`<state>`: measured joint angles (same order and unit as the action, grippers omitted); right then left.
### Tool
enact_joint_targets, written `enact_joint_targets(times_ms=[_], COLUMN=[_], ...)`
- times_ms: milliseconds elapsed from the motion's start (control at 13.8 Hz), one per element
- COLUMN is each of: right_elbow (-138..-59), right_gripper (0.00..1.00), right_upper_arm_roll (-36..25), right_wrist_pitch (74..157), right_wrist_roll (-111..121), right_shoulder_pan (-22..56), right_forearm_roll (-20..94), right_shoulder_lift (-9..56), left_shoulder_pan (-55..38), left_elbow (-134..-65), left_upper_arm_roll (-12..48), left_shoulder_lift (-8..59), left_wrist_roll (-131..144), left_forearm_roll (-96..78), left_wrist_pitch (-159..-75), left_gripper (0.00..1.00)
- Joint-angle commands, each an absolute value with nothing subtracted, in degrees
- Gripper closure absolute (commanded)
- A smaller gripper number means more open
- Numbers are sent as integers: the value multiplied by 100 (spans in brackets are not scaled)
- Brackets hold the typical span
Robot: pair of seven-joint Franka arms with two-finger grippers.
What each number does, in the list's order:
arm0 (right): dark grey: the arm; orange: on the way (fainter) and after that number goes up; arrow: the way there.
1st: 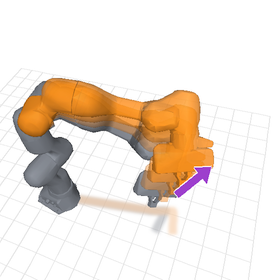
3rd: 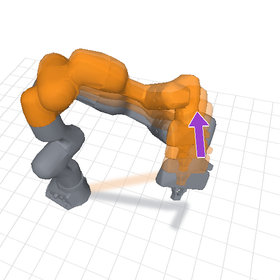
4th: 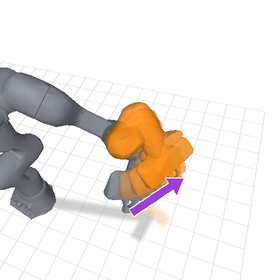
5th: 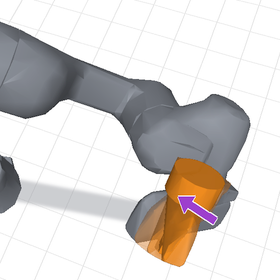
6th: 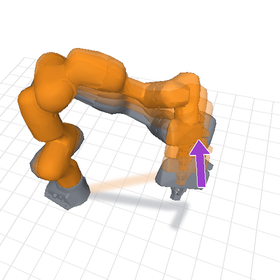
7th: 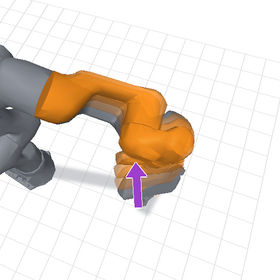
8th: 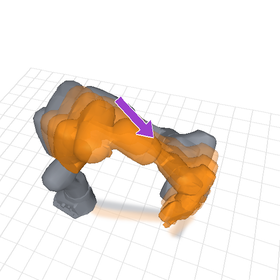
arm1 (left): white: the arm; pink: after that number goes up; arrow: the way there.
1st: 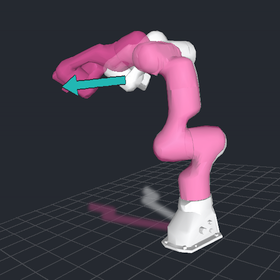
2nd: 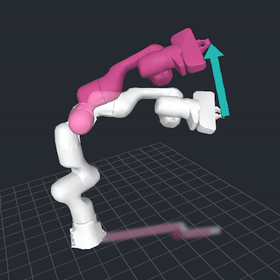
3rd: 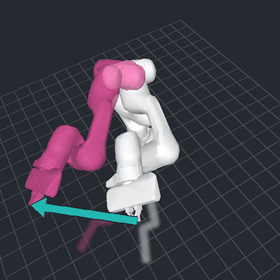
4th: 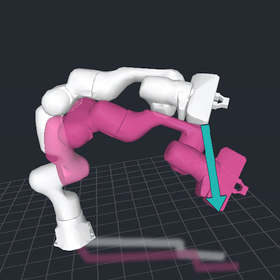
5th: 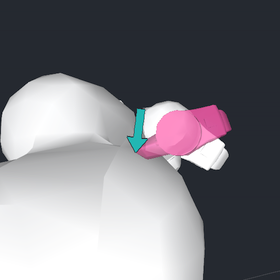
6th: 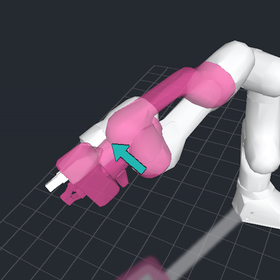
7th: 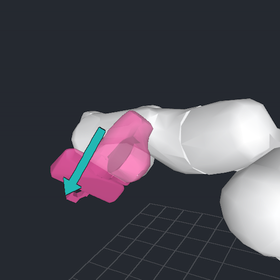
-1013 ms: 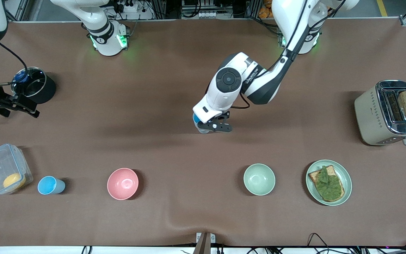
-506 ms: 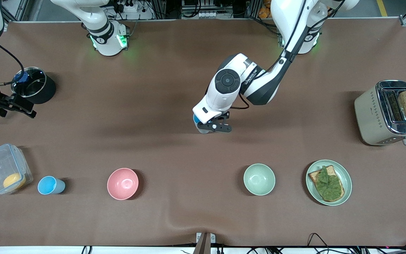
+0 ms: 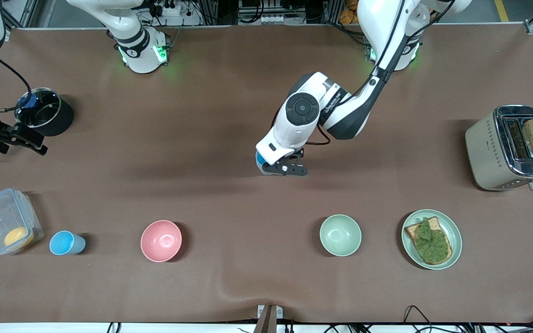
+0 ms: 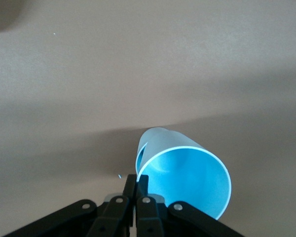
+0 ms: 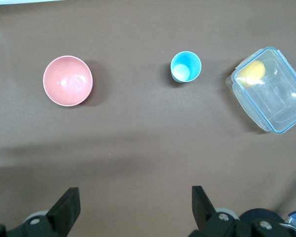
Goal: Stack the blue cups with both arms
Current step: 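Open the left gripper to release the stacked cup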
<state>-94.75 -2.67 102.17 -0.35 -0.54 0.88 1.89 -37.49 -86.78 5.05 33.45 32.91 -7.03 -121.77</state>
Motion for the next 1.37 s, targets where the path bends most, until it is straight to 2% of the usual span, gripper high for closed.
enact_joint_targets(times_ms=[0, 217, 434, 506, 579, 651, 723, 1085, 1302], right_elbow=[-9431, -9439, -9492, -9518, -9527, -9527, -9527, -9501, -9501], right_gripper=[0, 0, 0, 0, 0, 0, 0, 0, 0], right_upper_arm_roll=[-185, -185, -185, -158, -150, -149, -149, -149, -167], right_wrist_pitch=[10239, 10239, 10292, 10396, 10441, 10441, 10441, 10459, 10485], right_wrist_roll=[-26, 0, 35, 35, 18, 0, 0, -18, -9], right_shoulder_pan=[-149, -158, -132, -97, -53, -61, -62, -97, -114], right_forearm_roll=[53, 44, -78, -305, -386, -378, -369, -299, -106], right_shoulder_lift=[211, 211, 167, 167, 167, 167, 184, 193, 202], left_shoulder_pan=[-3762, -3770, -3779, -3779, -3788, -3788, -3797, -3631, -3228], left_elbow=[-8648, -8684, -8684, -8684, -8684, -8684, -8692, -9043, -9806], left_upper_arm_roll=[492, 492, 492, 492, 492, 492, 492, 483, 492], left_shoulder_lift=[3366, 3392, 3384, 3384, 3384, 3384, 3358, 2761, 1867], left_wrist_roll=[3278, 3278, 3278, 3278, 3278, 3278, 3278, 3278, 3278], left_forearm_roll=[-826, -826, -826, -826, -826, -826, -817, -809, -782], left_wrist_pitch=[-12173, -12173, -12173, -12173, -12173, -12173, -12173, -12147, -12103], left_gripper=[100, 99, 92, 86, 70, 47, 0, 0, 0])
